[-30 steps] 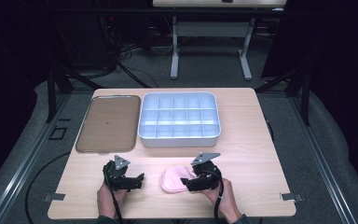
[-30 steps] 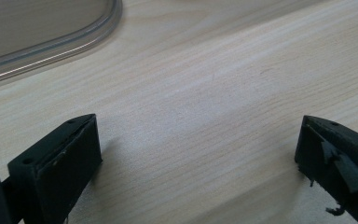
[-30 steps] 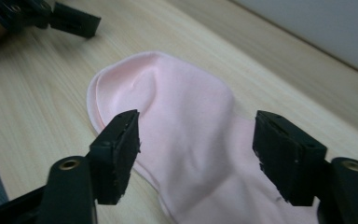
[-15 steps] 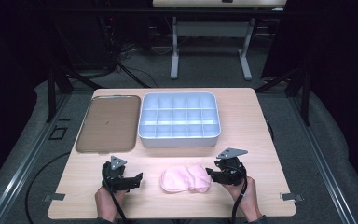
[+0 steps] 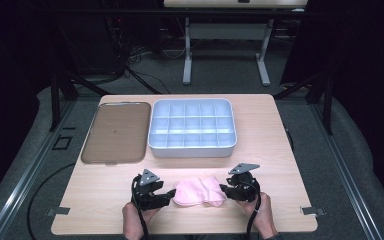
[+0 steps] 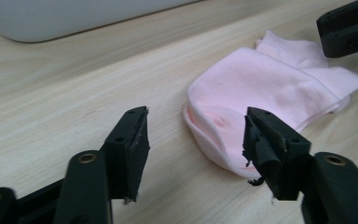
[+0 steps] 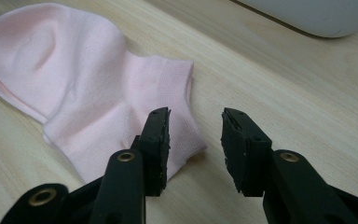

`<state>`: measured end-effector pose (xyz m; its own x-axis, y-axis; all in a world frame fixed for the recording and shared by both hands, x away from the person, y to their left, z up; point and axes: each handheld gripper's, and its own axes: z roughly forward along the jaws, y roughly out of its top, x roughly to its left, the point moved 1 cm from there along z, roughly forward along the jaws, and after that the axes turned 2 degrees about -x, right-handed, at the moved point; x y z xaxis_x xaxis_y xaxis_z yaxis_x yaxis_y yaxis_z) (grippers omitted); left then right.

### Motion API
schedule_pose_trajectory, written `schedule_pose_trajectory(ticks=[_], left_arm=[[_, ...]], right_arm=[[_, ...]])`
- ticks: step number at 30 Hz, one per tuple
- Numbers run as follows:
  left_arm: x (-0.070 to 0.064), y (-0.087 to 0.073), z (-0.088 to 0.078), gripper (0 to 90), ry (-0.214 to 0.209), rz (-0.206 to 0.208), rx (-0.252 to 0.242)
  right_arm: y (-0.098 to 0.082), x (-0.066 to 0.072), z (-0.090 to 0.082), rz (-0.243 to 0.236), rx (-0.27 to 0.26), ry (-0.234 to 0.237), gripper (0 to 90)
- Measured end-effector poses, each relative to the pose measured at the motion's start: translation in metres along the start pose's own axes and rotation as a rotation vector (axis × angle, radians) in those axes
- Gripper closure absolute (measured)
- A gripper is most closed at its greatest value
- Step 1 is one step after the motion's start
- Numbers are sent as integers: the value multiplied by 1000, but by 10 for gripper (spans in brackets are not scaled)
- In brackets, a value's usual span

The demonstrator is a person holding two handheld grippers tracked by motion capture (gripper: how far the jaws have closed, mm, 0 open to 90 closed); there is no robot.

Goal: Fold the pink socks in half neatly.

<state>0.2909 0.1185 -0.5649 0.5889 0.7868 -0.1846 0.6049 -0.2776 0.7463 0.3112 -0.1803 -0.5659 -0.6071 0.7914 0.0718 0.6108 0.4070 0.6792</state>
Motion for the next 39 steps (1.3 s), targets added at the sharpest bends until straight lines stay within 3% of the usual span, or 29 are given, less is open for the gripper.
schedule_pose_trajectory(ticks=[5, 13, 16, 19, 28, 31, 34, 39], left_arm=[[-4, 0, 10, 538, 7, 26, 49], [-5, -5, 16, 799, 10, 52, 88], [-7, -6, 17, 858, 25, 92, 95], [-8, -5, 17, 867, 36, 109, 99], [2, -8, 15, 871, 21, 74, 99], [3, -8, 15, 866, 20, 89, 94], [4, -7, 13, 748, 12, 66, 62], [6, -7, 5, 644, 6, 48, 1]], right_arm=[[-2, 2, 4, -21, 14, 5, 627], [-6, 8, 10, -46, 30, 0, 702], [-7, 9, 9, -48, 30, -1, 739], [-8, 8, 9, -29, 29, 1, 756], [-13, 7, 5, 12, 17, -41, 789], [-14, 8, 4, 13, 12, -51, 778], [-14, 5, 4, 25, 5, -32, 722], [-17, 0, -3, 41, -42, -8, 679]])
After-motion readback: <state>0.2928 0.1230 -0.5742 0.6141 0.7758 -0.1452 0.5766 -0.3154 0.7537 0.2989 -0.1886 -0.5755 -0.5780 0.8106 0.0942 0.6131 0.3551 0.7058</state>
